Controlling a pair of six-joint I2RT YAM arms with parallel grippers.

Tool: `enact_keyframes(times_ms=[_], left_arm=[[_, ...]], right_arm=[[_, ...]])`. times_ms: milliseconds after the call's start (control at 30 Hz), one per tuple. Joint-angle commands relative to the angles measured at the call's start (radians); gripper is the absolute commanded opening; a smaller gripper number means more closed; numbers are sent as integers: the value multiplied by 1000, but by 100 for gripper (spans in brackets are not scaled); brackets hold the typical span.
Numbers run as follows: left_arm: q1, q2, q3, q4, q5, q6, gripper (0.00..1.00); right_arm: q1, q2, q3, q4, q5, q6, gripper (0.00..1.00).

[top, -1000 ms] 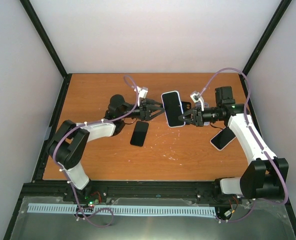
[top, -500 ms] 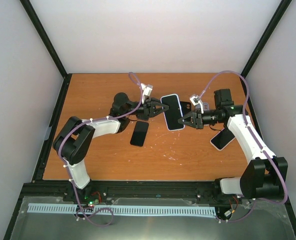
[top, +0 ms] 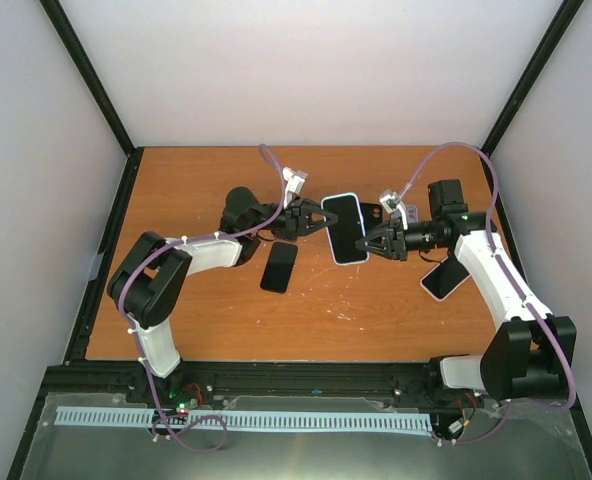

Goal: Take the phone out of the phone case
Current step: Pick up the phone at the center of the board.

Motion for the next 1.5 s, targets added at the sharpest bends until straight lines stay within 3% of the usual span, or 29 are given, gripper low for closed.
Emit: enact_keyframes(times_ms=[0, 133, 333, 633, 867, 1167, 1467], left_arm=[[-8, -31, 25, 30, 71, 29, 7], [3, -56, 25, -27, 101, 29, 5], [21, -92, 23, -60, 160, -10, 2], [23, -76, 68, -75, 204, -115, 0], [23, -29, 63, 96, 237, -273, 0], [23, 27, 56, 326, 261, -470, 0], [5, 66, 74, 491, 317, -645, 0]], right_arm=[[4, -41, 3, -45, -41, -67, 29], [12, -24, 33, -213, -40, -281, 43], [35, -13, 39, -371, 46, -499, 47], [135, -121, -22, -265, 142, -472, 33], [217, -174, -29, -220, 205, -451, 28], [229, -194, -52, -163, 217, -426, 18], [251, -177, -22, -122, 275, -465, 14]])
